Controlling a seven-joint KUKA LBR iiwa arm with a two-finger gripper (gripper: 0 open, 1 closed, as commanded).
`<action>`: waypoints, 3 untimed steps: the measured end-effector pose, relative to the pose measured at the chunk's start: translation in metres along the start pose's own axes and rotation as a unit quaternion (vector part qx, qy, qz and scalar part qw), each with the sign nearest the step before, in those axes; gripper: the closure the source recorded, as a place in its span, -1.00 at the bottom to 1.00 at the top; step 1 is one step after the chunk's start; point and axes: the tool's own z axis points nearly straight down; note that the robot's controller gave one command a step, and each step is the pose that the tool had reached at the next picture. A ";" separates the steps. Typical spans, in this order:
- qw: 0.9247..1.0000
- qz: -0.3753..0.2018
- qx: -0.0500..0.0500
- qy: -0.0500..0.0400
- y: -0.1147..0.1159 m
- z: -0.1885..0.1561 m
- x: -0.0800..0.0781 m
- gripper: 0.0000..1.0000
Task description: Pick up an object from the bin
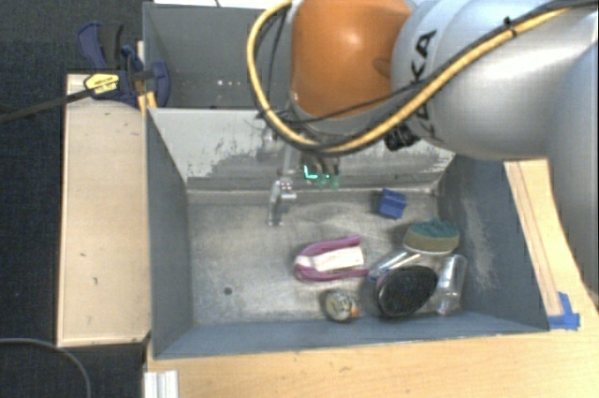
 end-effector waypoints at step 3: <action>1.000 -0.003 -0.001 -0.005 -0.115 0.151 0.076 1.00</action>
Offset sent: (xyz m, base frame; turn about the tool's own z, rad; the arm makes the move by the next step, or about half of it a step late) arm -0.0680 -0.0414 -0.0829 0.0071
